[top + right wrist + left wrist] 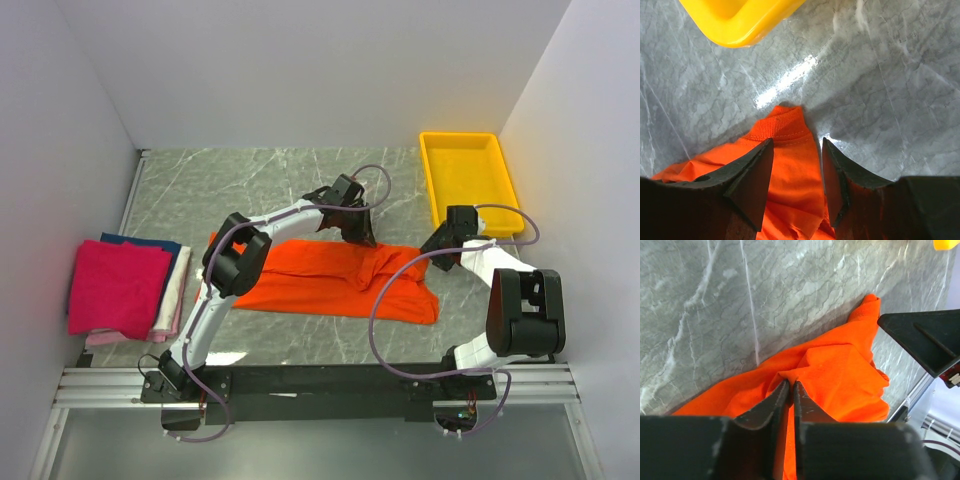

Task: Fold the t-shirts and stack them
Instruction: Fold the tshirt

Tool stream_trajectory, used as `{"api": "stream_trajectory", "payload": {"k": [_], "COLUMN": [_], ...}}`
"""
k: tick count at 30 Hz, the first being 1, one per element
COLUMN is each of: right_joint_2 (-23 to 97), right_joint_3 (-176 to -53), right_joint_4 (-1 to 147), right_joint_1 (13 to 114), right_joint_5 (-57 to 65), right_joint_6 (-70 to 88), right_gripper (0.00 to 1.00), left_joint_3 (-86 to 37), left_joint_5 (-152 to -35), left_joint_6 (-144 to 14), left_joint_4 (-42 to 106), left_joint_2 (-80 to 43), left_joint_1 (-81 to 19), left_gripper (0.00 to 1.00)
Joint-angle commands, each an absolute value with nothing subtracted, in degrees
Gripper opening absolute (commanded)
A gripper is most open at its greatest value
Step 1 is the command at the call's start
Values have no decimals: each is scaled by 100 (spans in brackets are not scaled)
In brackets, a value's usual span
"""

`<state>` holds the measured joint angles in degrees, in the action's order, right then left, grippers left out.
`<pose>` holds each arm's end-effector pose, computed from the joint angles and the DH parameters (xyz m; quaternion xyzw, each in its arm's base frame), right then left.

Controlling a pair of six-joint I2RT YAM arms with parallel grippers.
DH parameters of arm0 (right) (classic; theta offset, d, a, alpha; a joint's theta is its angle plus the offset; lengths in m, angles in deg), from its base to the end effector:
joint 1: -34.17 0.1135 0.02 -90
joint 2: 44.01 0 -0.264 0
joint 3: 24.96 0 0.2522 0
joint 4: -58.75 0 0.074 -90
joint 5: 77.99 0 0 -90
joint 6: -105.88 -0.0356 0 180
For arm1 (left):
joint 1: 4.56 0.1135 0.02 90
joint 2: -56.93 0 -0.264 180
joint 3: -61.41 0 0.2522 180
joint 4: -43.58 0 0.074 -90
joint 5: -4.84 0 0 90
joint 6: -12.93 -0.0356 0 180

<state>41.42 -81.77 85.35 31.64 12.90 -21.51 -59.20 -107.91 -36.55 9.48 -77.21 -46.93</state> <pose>0.2826 -0.0130 0.1658 0.3279 0.8961 0.0825 0.2874 0.3757 -0.3613 0.1650 0.0860 0.9128 -0.3723 0.1438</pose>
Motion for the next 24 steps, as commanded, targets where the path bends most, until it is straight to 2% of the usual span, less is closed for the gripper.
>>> {"api": "stream_trajectory", "payload": {"k": [1, 4, 24], "right_joint_2": [4045, 3958, 3272], "right_joint_3": [-8223, -8214, -8153], "right_joint_4": [8376, 8411, 8648], "right_joint_1": [3109, 3109, 3056], "right_joint_5": [1289, 1316, 1246], "right_joint_6": [-2086, -2086, -2007], "right_gripper": [51, 51, 52], "left_joint_3": [-6081, -6028, -4210], "left_joint_5": [-10924, -10968, -11417], "left_joint_6": [-3646, -3681, -4094], "left_joint_4": [1154, 1180, 1127], "left_joint_2": [-7570, -7385, -5628], "left_joint_1": [-4737, -4728, -4754], "left_gripper": [9, 1, 1]}}
